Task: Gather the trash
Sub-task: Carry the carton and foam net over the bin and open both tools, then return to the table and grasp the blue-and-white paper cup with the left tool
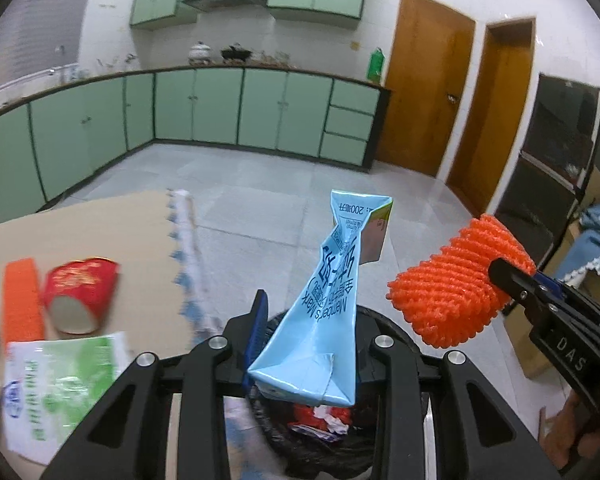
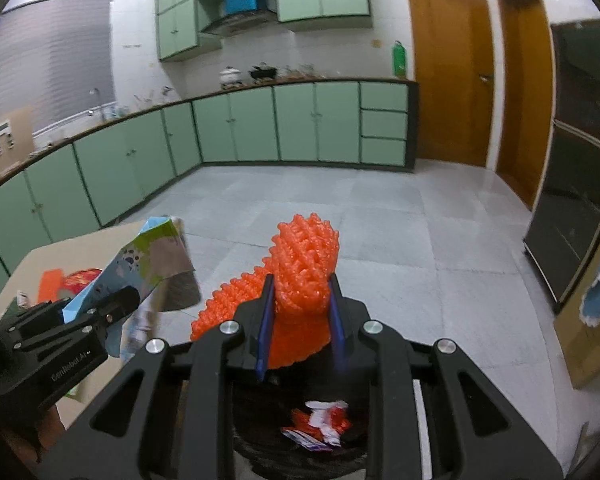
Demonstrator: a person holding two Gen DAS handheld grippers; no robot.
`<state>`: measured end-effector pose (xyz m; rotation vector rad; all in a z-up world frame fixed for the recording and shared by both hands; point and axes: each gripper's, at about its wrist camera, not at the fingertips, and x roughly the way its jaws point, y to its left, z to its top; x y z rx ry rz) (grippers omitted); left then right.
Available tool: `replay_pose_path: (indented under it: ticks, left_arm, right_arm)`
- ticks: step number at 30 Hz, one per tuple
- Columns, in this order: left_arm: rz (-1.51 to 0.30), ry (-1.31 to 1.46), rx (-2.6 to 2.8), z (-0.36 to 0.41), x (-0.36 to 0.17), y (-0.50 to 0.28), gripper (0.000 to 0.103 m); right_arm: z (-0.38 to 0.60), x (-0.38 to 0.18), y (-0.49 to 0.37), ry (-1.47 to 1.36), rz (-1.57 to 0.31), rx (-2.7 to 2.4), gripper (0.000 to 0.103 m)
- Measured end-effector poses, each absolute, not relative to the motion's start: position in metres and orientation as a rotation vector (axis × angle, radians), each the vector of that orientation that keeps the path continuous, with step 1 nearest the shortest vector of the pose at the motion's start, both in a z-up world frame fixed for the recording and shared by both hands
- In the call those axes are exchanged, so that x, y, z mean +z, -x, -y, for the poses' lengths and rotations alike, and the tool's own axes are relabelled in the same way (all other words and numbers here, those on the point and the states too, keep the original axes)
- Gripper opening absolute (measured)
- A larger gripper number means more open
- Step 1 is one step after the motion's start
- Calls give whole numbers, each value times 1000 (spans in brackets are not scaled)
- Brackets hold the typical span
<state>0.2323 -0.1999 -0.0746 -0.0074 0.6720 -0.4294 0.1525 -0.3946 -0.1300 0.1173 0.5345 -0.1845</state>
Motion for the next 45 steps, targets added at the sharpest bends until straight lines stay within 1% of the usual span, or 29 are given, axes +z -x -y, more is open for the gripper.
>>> replay_pose_path:
  ticks: [5, 8, 9, 11, 12, 14, 15, 16, 17, 18, 19, 20, 23, 25, 26, 27, 28, 29, 35, 40, 45]
  left_arm:
    - [-735, -38, -446, 234, -105, -244, 33]
    - [-771, -47, -449, 247, -119, -253, 34]
    - [-781, -50, -452, 252, -122, -255, 36]
    - [-803, -57, -459, 260, -129, -261, 43]
    - [-812, -58, -462, 262, -132, -262, 44]
    - [-829, -60, -469, 266, -136, -266, 45]
    - [-834, -61, -470, 267, -138, -267, 46]
    - [-836, -60, -472, 267, -138, -268, 46]
    - [-836, -58, -472, 267, -137, -269, 48]
    - [-830, -53, -468, 264, -135, -269, 50]
    - [-824, -49, -465, 262, -133, -269, 52]
    - [-820, -44, -461, 260, -131, -269, 55]
    - [-800, -21, -445, 248, -122, -268, 60]
    - [-777, -12, -431, 237, -114, -265, 62]
    - [-762, -7, -424, 231, -109, -262, 66]
    - [-750, -3, -417, 226, -104, -257, 68]
    - [-734, 1, -407, 219, -99, -254, 71]
    - [-725, 6, -402, 214, -95, -252, 73]
    - [-631, 32, -336, 155, -61, -227, 77]
    - [-593, 64, -239, 97, -45, -210, 78]
    - [-569, 54, -139, 43, -39, -193, 78]
  right_arm:
    - [419, -156, -161, -138, -571, -213, 25]
    - [431, -171, -169, -146, -599, -222, 28]
    - [433, -176, -173, -148, -611, -222, 29]
    - [438, -188, -182, -149, -638, -221, 31]
    - [441, -194, -185, -148, -651, -225, 33]
    - [447, -204, -192, -159, -672, -235, 33]
    - [451, -210, -195, -170, -682, -241, 36]
    - [452, -212, -195, -176, -689, -245, 41]
    - [456, -217, -196, -185, -696, -248, 42]
    - [458, -221, -195, -185, -700, -253, 44]
    - [460, -221, -196, -185, -703, -256, 53]
    - [461, -223, -195, -187, -707, -262, 56]
    - [462, -221, -193, -189, -700, -270, 63]
    - [458, -216, -189, -190, -685, -280, 76]
    - [455, -212, -186, -188, -678, -284, 79]
    - [452, -208, -184, -184, -670, -287, 87]
    - [449, -204, -182, -179, -661, -289, 90]
    - [443, -198, -179, -170, -646, -289, 90]
    - [399, -159, -165, -142, -581, -217, 94]
    - [357, -135, -157, -136, -535, -162, 95]
    - [313, -124, -156, -121, -512, -110, 95]
